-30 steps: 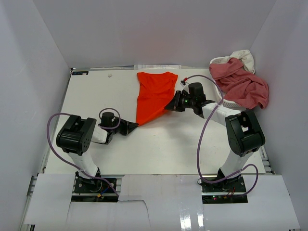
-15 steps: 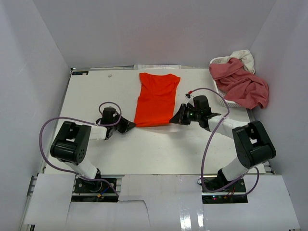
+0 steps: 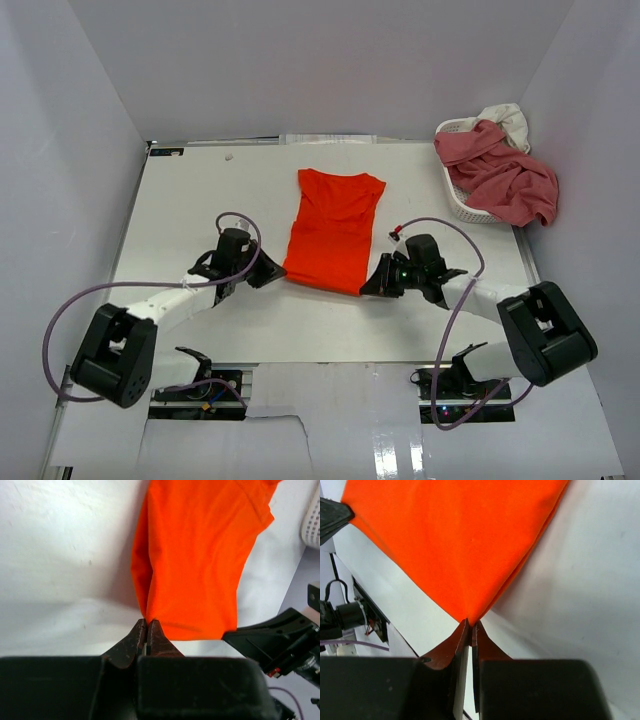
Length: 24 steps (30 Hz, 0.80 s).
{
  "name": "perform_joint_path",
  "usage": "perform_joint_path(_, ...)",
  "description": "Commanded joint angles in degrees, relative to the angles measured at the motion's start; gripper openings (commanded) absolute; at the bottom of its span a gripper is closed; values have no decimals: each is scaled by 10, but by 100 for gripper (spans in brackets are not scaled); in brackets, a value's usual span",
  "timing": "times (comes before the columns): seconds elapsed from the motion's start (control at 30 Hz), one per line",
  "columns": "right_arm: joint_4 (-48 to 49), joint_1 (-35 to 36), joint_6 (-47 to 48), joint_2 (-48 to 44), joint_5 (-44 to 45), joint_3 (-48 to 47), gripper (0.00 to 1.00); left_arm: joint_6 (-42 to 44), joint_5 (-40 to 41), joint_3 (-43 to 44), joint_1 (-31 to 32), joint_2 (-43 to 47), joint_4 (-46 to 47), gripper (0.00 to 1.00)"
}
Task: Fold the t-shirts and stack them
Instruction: Fold the long partially folded tshirt into a neat square
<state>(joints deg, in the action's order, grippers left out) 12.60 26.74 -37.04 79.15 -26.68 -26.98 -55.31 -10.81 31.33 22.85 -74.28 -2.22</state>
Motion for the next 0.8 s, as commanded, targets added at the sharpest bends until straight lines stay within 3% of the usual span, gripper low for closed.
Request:
perform_joint_path(0.0, 4, 19, -6, -50, 13, 37, 8, 7, 39, -28, 37, 69, -83, 0)
perform_joint_path(0.27, -80, 88, -34, -196, 53, 101, 8, -56, 42, -104, 106, 242, -162, 0)
perform_joint_path(0.43, -174, 90, -41, -306, 89, 126, 8, -93, 63, -125, 158, 291, -206, 0)
perform_joint_path(0.77, -178, 90, -19, -273, 66, 106, 8, -115, 80, -101, 204, 283, -219, 0)
